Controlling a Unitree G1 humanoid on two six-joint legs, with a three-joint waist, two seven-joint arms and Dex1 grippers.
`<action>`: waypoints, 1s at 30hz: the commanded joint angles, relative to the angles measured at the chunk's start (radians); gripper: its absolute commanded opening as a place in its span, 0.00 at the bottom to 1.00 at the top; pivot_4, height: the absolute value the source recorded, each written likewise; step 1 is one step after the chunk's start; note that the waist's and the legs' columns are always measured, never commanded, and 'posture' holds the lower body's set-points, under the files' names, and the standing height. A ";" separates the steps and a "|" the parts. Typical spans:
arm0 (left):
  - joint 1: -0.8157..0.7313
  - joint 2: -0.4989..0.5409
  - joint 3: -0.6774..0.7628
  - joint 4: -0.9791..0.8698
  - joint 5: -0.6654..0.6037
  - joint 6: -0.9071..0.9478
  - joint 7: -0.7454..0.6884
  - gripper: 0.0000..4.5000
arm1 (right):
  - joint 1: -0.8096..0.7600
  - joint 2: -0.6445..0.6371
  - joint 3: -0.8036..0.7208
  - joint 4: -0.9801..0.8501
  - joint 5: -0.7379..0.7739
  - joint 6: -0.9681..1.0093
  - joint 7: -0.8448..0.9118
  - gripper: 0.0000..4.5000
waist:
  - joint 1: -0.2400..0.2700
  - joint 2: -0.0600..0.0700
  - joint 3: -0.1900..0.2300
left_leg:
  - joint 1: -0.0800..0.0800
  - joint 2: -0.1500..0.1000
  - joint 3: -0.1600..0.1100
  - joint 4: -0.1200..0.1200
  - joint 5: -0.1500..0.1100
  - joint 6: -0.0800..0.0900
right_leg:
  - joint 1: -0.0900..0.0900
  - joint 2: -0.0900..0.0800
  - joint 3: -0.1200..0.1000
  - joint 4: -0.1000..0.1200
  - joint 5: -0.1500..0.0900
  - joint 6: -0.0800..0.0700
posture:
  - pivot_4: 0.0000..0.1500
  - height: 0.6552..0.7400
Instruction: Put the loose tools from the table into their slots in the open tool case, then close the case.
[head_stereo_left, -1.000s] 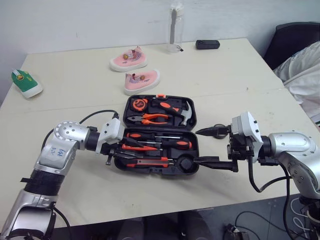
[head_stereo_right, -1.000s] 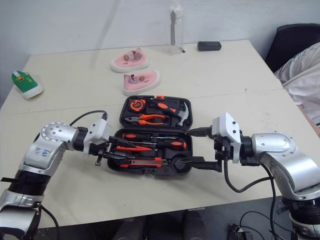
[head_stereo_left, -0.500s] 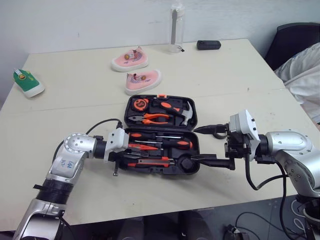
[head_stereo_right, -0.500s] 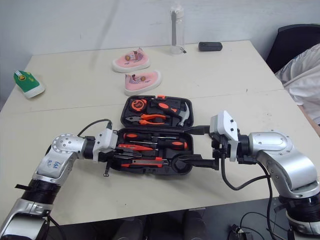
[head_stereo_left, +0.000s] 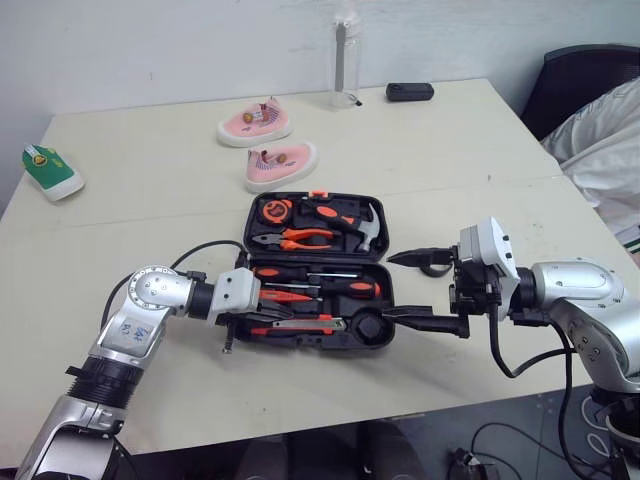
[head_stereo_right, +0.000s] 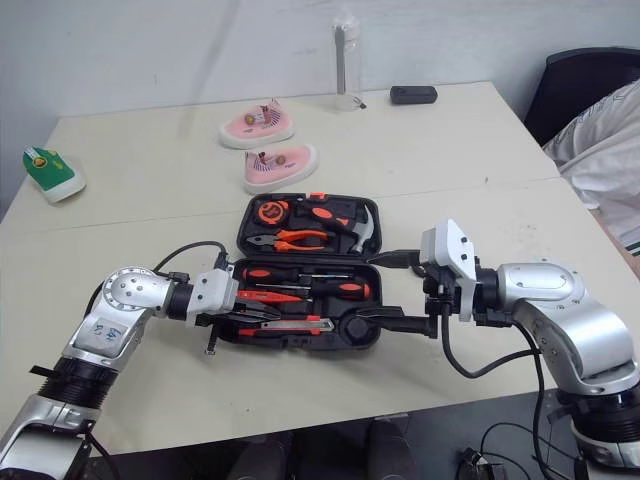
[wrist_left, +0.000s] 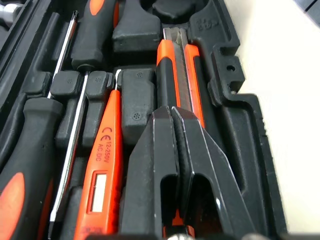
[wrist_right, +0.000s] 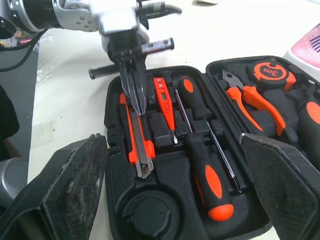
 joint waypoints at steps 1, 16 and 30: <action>0.034 0.024 -0.080 0.063 0.118 0.027 0.007 0.00 | -0.011 0.008 -0.012 -0.012 0.019 -0.001 -0.008 1.00 | 0.001 0.001 -0.002 | 0.000 0.000 0.000 0.000 0.000 0.000 | 0.000 0.000 0.000 0.000 0.000 0.000 | 1.00 0.85; 0.002 0.129 0.339 -0.366 -0.550 0.648 0.110 0.54 | 0.237 -0.012 -0.354 0.020 0.021 0.035 -0.178 1.00 | 0.008 -0.004 -0.006 | -0.004 0.003 -0.004 0.001 0.000 0.000 | -0.001 -0.001 0.001 0.003 0.000 0.000 | 1.00 0.85; -0.204 0.140 0.320 -0.388 -0.616 0.720 0.110 0.99 | 0.462 -0.194 -0.659 0.181 -0.011 0.006 -0.046 1.00 | 0.013 -0.003 -0.006 | 0.001 -0.002 0.003 0.000 -0.001 0.003 | 0.001 0.001 0.007 -0.001 0.001 0.002 | 1.00 0.85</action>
